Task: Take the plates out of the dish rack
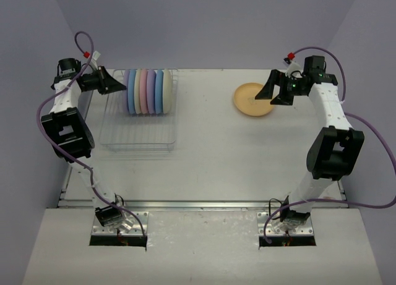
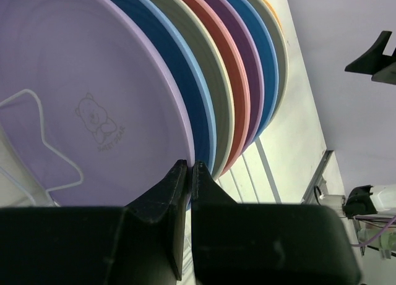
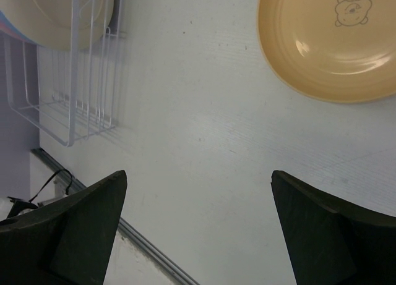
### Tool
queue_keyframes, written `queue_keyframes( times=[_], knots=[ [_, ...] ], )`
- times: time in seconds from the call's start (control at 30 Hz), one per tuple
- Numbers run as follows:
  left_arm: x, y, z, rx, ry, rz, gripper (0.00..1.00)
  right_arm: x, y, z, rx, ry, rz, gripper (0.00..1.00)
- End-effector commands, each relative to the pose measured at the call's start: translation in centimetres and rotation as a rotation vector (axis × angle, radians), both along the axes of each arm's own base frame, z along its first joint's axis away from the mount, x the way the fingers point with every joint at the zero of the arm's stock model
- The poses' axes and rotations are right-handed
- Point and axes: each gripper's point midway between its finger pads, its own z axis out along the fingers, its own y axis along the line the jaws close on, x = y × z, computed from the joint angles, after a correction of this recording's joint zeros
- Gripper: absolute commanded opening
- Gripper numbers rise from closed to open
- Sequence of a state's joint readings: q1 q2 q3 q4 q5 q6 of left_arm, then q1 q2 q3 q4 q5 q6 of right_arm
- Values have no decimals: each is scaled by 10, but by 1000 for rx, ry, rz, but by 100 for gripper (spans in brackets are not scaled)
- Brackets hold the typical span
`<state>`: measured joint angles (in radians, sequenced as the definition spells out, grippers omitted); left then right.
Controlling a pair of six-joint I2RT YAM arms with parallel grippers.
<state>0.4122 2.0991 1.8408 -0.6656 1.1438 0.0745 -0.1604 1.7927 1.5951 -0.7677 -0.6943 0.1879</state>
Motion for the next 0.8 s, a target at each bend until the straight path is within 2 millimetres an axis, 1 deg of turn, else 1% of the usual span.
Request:
queue_keyframes(
  times=[0.0,0.23,0.4,0.43,0.5,0.53,0.6,0.63,0.67,0.7,0.73,0.77],
  knots=[
    [-1,-2,18,-7,-67,-50,0,-4,8,10,43,-22,23,99],
    [-2,-9,59,-70,-131,-97,0,-11,13,10,75,-16,43,99],
    [-8,-14,96,-165,-178,-140,0,-12,14,15,73,-39,59,99],
    [-11,-16,103,-188,-152,-133,0,-12,14,16,73,-39,57,99],
    [-15,-18,122,-232,-163,-140,0,-13,15,18,72,-45,61,99],
    [-17,-18,128,-240,-174,-145,0,-14,15,19,71,-48,62,99],
    [-19,-20,144,-221,-258,-171,0,-14,15,22,70,-52,62,99],
    [-22,-21,153,-227,-265,-174,0,-14,15,23,70,-55,63,99],
    [-23,-22,159,-238,-253,-175,0,-15,15,24,72,-56,63,99],
    [-25,-23,173,-217,-294,-186,0,-15,16,26,74,-61,65,99],
    [-25,-23,175,-214,-299,-187,0,-15,16,28,75,-63,64,99],
    [-28,-24,188,-199,-326,-197,0,-15,16,32,77,-71,66,99]
  ],
)
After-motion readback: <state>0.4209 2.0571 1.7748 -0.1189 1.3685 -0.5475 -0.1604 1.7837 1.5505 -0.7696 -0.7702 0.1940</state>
